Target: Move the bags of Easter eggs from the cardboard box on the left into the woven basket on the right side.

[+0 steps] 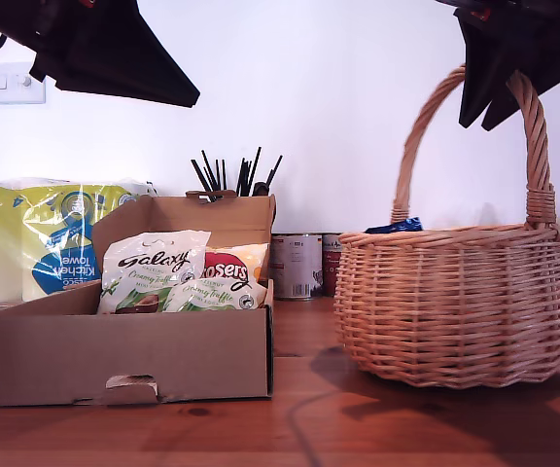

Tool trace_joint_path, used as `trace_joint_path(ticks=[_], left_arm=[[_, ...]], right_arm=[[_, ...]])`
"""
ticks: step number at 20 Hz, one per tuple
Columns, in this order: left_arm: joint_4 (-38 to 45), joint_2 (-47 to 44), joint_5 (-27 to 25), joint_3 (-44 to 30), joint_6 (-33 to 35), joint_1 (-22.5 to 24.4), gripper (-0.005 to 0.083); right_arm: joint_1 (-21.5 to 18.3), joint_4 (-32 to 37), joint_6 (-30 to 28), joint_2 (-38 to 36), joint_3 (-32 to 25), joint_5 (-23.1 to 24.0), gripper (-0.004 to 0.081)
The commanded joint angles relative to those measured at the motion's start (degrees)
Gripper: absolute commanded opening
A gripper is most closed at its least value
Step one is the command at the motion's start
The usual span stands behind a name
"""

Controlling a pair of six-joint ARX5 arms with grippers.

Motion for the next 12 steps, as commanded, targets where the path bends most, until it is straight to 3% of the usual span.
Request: trace_joint_path(ticks=[1, 6, 12], left_arm=[[0.46, -0.15, 0.26, -0.74, -0.15, -0.11, -0.0020], [0.44, -0.15, 0.24, -0.74, -0.15, -0.11, -0.0020], [0.48, -0.15, 0.22, -0.74, -0.15, -0.11, -0.0019]], right_arm=[[0.26, 0.81, -0.42, 0.55, -0.83, 0.81, 0.0366], [0.22, 1.18, -1.05, -1.20, 0.04, 0.85, 0.0389], [0.11, -3.04, -0.31, -9.57, 0.35, 0.83, 0.0429]])
